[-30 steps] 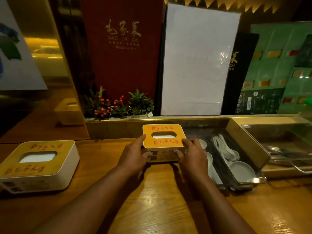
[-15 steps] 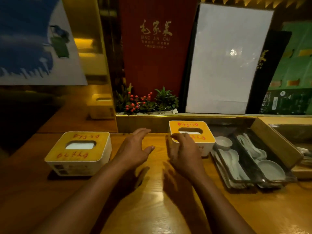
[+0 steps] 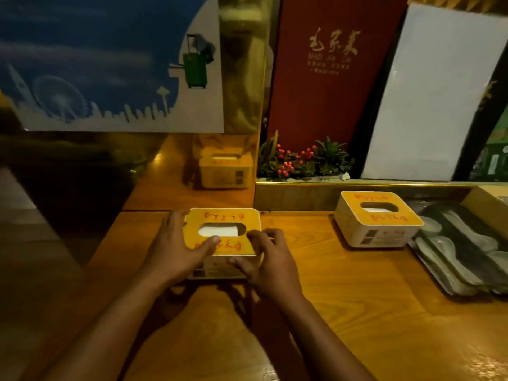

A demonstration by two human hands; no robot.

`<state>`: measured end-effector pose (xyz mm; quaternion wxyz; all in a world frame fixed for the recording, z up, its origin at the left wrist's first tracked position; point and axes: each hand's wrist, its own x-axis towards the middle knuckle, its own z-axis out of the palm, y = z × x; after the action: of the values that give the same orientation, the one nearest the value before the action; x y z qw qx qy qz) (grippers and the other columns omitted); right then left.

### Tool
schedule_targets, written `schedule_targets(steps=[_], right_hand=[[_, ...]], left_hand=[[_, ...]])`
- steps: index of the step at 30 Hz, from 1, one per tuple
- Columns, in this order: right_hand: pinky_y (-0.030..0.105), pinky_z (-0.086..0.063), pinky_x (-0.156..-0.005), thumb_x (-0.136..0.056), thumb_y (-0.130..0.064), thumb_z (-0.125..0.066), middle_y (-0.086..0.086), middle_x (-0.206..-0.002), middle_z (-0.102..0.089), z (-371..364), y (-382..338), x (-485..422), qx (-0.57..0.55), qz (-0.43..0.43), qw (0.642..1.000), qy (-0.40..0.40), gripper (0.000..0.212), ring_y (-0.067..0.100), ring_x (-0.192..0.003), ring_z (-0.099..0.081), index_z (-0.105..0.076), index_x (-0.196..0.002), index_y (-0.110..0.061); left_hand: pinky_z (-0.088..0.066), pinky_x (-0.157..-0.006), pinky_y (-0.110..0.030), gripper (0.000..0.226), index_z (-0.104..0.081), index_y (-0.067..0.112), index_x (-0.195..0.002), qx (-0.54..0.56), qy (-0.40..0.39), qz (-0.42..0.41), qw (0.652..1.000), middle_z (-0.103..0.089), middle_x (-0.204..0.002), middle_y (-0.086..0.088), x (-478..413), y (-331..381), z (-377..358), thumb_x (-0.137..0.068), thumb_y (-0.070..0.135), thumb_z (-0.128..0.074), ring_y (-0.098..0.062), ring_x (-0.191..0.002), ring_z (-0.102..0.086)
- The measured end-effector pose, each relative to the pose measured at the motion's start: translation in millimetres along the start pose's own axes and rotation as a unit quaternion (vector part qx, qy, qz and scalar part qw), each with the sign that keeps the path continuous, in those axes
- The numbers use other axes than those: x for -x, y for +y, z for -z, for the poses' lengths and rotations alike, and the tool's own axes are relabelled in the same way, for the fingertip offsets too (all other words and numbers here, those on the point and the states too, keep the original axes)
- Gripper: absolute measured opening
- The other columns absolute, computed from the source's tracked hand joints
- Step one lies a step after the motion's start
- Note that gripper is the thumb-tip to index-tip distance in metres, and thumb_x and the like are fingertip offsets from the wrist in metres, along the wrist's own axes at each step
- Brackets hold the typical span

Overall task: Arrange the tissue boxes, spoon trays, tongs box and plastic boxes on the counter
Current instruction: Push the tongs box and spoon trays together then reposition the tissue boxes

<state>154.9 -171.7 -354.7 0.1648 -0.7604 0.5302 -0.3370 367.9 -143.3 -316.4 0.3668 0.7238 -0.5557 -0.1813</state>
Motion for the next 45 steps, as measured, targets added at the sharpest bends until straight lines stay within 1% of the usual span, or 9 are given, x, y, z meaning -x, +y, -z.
schedule_targets(steps=[3, 8, 13, 17, 21, 23, 28, 37, 45], right_hand=[[0.037, -0.057, -0.081, -0.077, -0.067, -0.068, -0.005, -0.137, -0.045, 6, 4, 1, 0.019, -0.013, 1.0, 0.01, 0.065, 0.017, -0.113, -0.056, -0.053, -0.132, -0.035], [0.035, -0.054, -0.089, -0.082, -0.057, -0.071, -0.003, -0.136, -0.049, 36, 30, 5, 0.067, -0.044, 0.996, 0.038, 0.065, 0.017, -0.119, -0.053, -0.054, -0.138, -0.028], [0.045, -0.048, -0.098, -0.08, -0.062, -0.069, 0.001, -0.138, -0.052, 76, 69, 0, 0.16, -0.072, 0.981, 0.078, 0.059, 0.023, -0.126, -0.047, -0.062, -0.129, -0.029], [0.05, -0.046, -0.098, -0.079, -0.061, -0.07, 0.001, -0.136, -0.056, 94, 90, -9, 0.203, -0.075, 0.971, 0.1, 0.053, 0.023, -0.126, -0.047, -0.068, -0.119, -0.027], [0.051, -0.043, -0.103, -0.08, -0.059, -0.071, 0.002, -0.138, -0.056, 110, 111, -21, 0.21, -0.076, 0.968, 0.111, 0.052, 0.024, -0.13, -0.044, -0.069, -0.119, -0.026], [0.05, -0.041, -0.106, -0.08, -0.061, -0.069, 0.003, -0.141, -0.052, 116, 118, -28, 0.212, -0.082, 0.969, 0.099, 0.052, 0.025, -0.133, -0.041, -0.069, -0.119, -0.027], [0.048, -0.043, -0.105, -0.081, -0.063, -0.068, 0.004, -0.141, -0.051, 125, 131, -41, 0.209, -0.087, 0.97, 0.088, 0.053, 0.024, -0.134, -0.039, -0.067, -0.121, -0.027], [0.041, -0.047, -0.097, -0.082, -0.062, -0.067, -0.001, -0.127, -0.053, 129, 146, -47, 0.183, -0.086, 0.975, 0.098, 0.057, 0.018, -0.12, -0.043, -0.066, -0.124, -0.023], [0.039, -0.044, -0.099, -0.083, -0.062, -0.067, -0.003, -0.125, -0.053, 127, 150, -45, 0.169, -0.08, 0.977, 0.106, 0.058, 0.016, -0.12, -0.042, -0.064, -0.127, -0.025]], left_hand=[[-0.061, -0.078, -0.047, 0.066, -0.031, 0.035, -0.134, 0.105, -0.051, 0.073, 0.99, -0.048, -0.142, -0.007, 0, -12, -10, -0.085, 0.047, -0.073, -0.029, -0.112, -0.062], [-0.061, -0.078, -0.052, 0.051, -0.032, 0.045, -0.123, 0.192, -0.084, 0.054, 0.976, -0.055, -0.133, -0.004, 2, 2, -48, -0.088, 0.042, -0.069, -0.024, -0.1, -0.067], [-0.062, -0.078, -0.041, 0.055, -0.033, 0.04, -0.136, 0.237, -0.126, 0.032, 0.963, -0.058, -0.138, -0.002, -1, 40, -97, -0.093, 0.033, -0.068, -0.02, -0.107, -0.065], [-0.06, -0.085, -0.051, 0.055, -0.032, 0.049, -0.13, 0.251, -0.134, 0.045, 0.958, -0.059, -0.137, 0.001, -10, 62, -123, -0.091, 0.04, -0.069, -0.024, -0.111, -0.066], [-0.056, -0.09, -0.056, 0.06, -0.028, 0.055, -0.121, 0.241, -0.131, 0.053, 0.96, -0.059, -0.128, 0.01, -21, 83, -145, -0.074, 0.062, -0.065, -0.025, -0.112, -0.065], [-0.055, -0.091, -0.056, 0.061, -0.027, 0.051, -0.125, 0.238, -0.134, 0.059, 0.96, -0.058, -0.131, 0.008, -25, 92, -154, -0.079, 0.06, -0.065, -0.024, -0.112, -0.064], [-0.058, -0.088, -0.046, 0.055, -0.029, 0.035, -0.138, 0.267, -0.134, 0.065, 0.952, -0.051, -0.129, 0.006, -33, 111, -170, -0.096, 0.032, -0.064, -0.022, -0.108, -0.061], [-0.061, -0.085, -0.05, 0.049, -0.033, 0.045, -0.129, 0.318, -0.139, 0.084, 0.934, -0.055, -0.123, 0.009, -42, 117, -183, -0.095, 0.033, -0.066, -0.022, -0.109, -0.065], [-0.06, -0.08, -0.043, 0.054, -0.036, 0.032, -0.139, 0.345, -0.122, 0.089, 0.927, -0.051, -0.114, 0.017, -41, 119, -184, -0.095, 0.022, -0.066, -0.02, -0.108, -0.062]])
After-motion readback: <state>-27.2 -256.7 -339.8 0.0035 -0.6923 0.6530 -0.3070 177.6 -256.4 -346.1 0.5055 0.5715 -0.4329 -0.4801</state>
